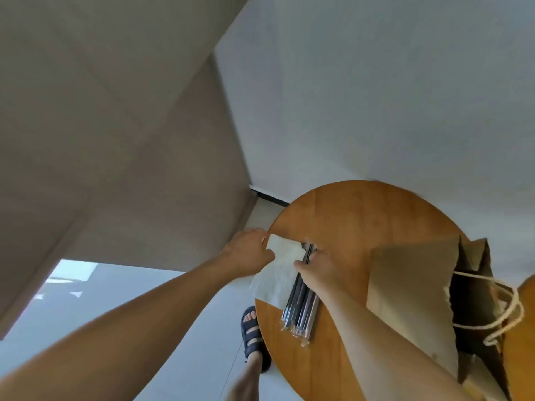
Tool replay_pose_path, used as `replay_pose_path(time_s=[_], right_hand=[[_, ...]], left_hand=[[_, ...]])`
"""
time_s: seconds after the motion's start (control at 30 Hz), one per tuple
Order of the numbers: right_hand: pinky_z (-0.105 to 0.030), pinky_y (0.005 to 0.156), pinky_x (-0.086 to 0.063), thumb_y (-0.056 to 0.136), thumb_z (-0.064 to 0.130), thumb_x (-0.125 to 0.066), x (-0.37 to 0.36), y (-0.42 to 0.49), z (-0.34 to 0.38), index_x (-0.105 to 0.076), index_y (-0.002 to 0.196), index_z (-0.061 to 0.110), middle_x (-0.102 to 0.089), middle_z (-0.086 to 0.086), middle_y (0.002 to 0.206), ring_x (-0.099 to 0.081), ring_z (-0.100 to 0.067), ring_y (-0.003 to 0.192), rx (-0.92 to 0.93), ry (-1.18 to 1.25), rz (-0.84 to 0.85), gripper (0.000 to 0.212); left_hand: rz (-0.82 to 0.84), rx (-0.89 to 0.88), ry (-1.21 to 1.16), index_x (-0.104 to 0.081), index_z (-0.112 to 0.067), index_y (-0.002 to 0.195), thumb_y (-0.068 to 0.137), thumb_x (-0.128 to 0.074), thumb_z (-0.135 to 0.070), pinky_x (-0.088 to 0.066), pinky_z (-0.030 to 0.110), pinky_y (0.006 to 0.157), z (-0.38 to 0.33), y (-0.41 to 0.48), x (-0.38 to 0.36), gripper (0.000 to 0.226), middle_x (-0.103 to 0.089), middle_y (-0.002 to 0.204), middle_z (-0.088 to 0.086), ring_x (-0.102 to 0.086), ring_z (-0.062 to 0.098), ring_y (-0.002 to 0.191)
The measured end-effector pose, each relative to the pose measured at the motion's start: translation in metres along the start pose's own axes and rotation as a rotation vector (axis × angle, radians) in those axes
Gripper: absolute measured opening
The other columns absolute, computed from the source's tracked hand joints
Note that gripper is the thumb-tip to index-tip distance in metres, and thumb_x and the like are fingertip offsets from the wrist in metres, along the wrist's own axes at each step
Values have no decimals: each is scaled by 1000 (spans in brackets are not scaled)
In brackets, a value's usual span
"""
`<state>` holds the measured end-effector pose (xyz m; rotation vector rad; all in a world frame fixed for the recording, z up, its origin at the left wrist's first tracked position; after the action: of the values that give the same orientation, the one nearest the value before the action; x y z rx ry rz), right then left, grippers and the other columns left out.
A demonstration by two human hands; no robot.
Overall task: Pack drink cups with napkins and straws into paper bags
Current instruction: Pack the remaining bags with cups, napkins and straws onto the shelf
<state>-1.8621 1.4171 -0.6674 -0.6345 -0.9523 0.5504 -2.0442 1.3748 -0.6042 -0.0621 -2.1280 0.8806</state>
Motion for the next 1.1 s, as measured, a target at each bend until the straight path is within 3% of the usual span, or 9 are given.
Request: replay_pose_path(time_s=[0.2,0.3,0.43,0.5,0.6,0.77,0.87,0.97,1.1], right_hand=[[-26,46,-42,93,39,-59,-16,32,-11,-48,96,13,-59,-1,67,-59,-16,55,-39,-5,-85,28],[-30,50,-49,93,39,-57,-20,42,-11,-57,97,10,-63,-3,69,-63,-20,59,-22,-49,-106,29],[-34,56,-54,94,41,-55,-23,52,-10,-61,97,12,-67,-4,72,-66,-22,64,-13,-106,-117,30],[-35,57,-54,94,40,-55,-25,55,-10,-63,92,11,-66,-4,69,-66,-23,63,-12,-103,-117,30],[-32,50,-49,91,32,-57,-26,59,-8,-64,76,11,-60,-3,57,-61,-21,52,-4,-75,-117,28],[-30,48,-35,80,15,-59,-25,50,-6,-47,52,17,-46,-3,46,-47,-23,45,23,116,-78,31],[-35,58,-34,76,8,-63,-27,34,0,-42,53,11,-41,-12,59,-42,-28,59,41,419,35,32],[-38,65,-45,82,7,-66,-24,19,9,-54,74,0,-56,-27,82,-57,-44,76,89,571,139,16],[-31,67,-51,87,4,-64,-7,2,21,-58,85,15,-65,-14,103,-63,-30,95,138,722,191,13]], left_hand=[[36,-8,-10,-50,-22,136,93,-56,-40,-41,27,83,17,19,-27,46,-55,134,4,-54,20,115],[52,18,-10,-44,-24,141,94,-55,-40,-40,27,85,23,22,-34,52,-51,138,0,-51,20,118],[48,16,-31,-48,-24,137,94,-56,-37,-40,25,80,26,20,-35,46,-54,134,-1,-49,11,102],[38,9,-27,-51,-23,134,94,-55,-36,-41,25,80,27,18,-32,42,-57,131,1,-50,11,100],[34,27,-10,-49,-21,136,95,-54,-37,-44,28,90,32,16,-32,44,-55,134,1,-54,18,114],[20,67,-57,-45,-21,141,94,-56,-35,-45,34,100,37,14,-30,50,-51,141,0,-52,20,124],[33,89,-141,-43,-20,143,93,-57,-32,-44,35,102,37,12,-30,53,-49,143,2,-49,22,126],[46,121,-281,-40,-21,143,94,-58,-33,-41,36,103,35,9,-32,54,-48,145,1,-47,22,129],[83,160,-479,-41,-20,141,95,-60,-33,-46,35,97,28,4,-38,52,-54,136,0,-52,19,116]])
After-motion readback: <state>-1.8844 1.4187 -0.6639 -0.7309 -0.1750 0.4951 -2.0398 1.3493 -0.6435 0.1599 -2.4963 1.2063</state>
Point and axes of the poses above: each hand's wrist, its own y-axis towards the middle knuckle, its own x-axis out of the back of the hand, z = x × y, the point moved 10 cm from there along y, towards the middle knuckle
